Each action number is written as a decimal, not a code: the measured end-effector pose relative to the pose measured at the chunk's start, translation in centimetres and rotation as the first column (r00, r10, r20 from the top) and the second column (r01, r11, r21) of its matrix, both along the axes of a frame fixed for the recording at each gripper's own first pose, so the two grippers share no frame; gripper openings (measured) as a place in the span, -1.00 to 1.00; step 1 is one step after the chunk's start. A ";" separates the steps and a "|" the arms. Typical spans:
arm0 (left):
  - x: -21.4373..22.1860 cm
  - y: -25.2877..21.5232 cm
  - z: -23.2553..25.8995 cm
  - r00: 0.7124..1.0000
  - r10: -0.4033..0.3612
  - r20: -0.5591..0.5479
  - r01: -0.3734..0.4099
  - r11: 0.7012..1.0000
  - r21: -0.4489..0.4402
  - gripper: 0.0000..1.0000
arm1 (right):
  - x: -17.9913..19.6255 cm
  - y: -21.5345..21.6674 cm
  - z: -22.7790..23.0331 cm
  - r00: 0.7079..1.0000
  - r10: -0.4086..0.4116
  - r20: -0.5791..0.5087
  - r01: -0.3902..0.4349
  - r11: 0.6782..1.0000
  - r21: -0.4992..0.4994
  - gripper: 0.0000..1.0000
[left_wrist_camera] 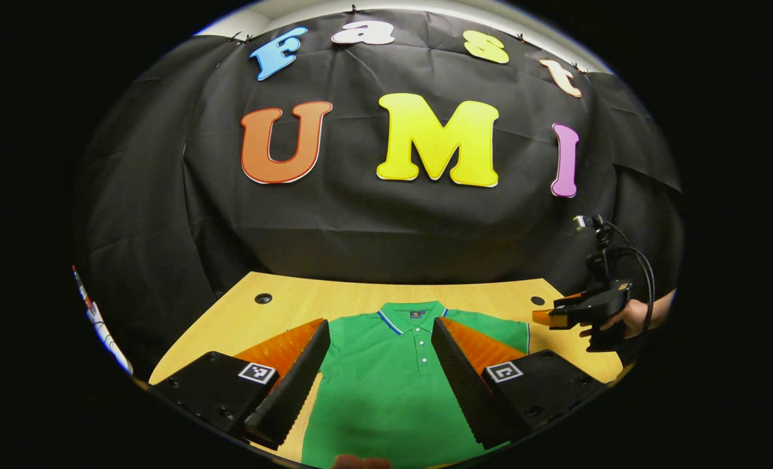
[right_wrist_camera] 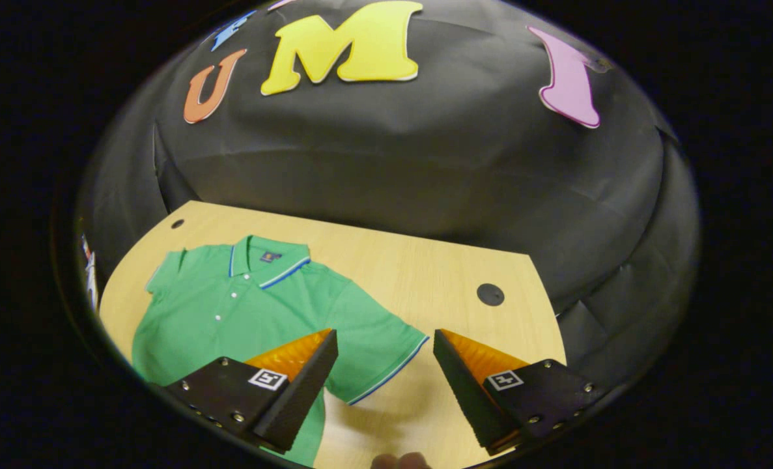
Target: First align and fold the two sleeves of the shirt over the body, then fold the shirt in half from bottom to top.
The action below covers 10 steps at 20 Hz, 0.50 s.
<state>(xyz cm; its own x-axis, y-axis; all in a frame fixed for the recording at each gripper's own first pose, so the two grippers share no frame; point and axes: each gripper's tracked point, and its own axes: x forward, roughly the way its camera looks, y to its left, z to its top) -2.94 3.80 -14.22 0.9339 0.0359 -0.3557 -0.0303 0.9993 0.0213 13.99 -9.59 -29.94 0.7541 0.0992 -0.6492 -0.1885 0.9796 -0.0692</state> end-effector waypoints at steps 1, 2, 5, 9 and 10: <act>0.0 0.2 -0.3 1.000 0.009 -0.010 -0.009 1.000 0.002 1.00 | 0.7 -0.1 -1.0 1.000 -0.004 -0.021 0.004 1.000 0.009 0.91; -0.1 0.4 -0.5 1.000 0.023 -0.020 -0.023 1.000 0.009 1.00 | 1.5 -0.7 -2.2 0.999 -0.009 -0.033 0.009 1.000 0.002 0.91; -0.4 1.2 -1.5 0.997 0.058 -0.052 -0.058 0.998 0.002 1.00 | 3.7 -1.9 -4.7 0.998 -0.018 -0.065 0.017 1.000 -0.016 0.90; -0.7 1.9 -3.2 0.991 0.095 -0.097 -0.095 0.995 0.001 1.00 | 5.5 -2.3 -7.0 0.996 0.002 -0.087 -0.006 0.999 -0.046 0.89; -0.9 2.0 -3.5 0.989 0.101 -0.106 -0.101 0.995 0.000 1.00 | 5.7 -2.4 -7.6 0.995 0.009 -0.096 -0.014 0.999 -0.049 0.90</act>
